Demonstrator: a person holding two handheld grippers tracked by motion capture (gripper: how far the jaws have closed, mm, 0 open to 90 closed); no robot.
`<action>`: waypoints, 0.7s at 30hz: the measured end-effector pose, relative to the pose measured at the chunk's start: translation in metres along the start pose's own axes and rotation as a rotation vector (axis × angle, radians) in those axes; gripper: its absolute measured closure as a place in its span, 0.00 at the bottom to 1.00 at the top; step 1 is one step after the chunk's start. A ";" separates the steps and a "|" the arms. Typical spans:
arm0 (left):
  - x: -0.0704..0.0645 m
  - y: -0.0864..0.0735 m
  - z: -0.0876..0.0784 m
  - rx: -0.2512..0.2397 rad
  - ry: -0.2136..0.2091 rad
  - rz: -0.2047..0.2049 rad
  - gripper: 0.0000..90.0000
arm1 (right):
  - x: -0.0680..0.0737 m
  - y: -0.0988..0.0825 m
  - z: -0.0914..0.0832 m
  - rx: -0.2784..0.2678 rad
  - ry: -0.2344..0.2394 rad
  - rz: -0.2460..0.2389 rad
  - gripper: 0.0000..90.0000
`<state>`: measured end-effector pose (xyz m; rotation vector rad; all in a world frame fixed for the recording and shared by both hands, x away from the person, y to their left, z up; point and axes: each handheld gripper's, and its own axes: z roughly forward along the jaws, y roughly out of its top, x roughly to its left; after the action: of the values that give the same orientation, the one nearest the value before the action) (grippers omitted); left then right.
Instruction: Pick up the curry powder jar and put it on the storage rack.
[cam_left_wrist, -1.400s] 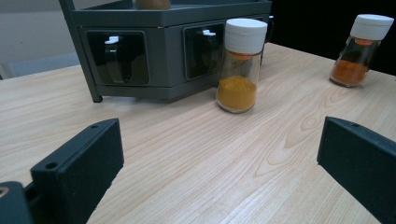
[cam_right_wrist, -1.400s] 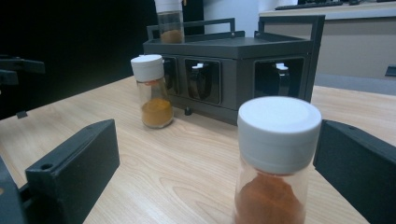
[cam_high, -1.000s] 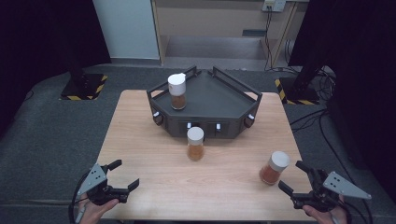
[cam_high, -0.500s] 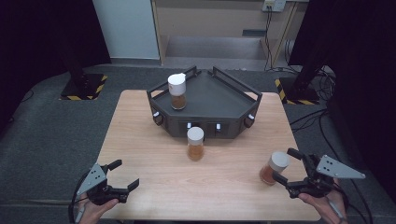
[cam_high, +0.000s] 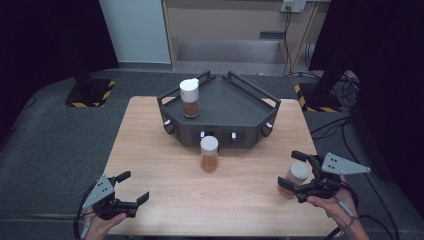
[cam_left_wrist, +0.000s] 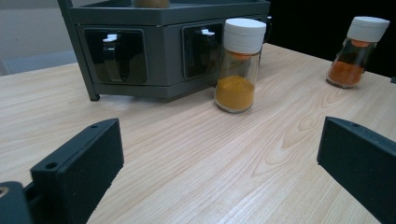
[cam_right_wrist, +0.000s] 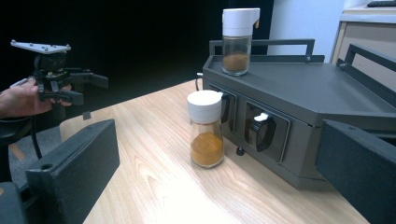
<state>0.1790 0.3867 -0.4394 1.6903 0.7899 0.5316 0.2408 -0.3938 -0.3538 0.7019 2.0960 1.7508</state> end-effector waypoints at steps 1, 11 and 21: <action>0.000 0.000 0.000 0.000 0.000 0.000 0.00 | -0.001 0.002 0.002 0.007 0.003 0.001 0.01; -0.001 0.000 0.000 0.001 0.004 -0.002 0.00 | -0.004 0.016 0.030 0.041 0.027 -0.018 0.01; -0.001 0.000 -0.001 0.001 0.007 -0.004 0.00 | -0.003 0.027 0.062 0.080 0.045 -0.031 0.01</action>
<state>0.1779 0.3864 -0.4391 1.6882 0.7988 0.5342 0.2809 -0.3411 -0.3401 0.6541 2.2050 1.6900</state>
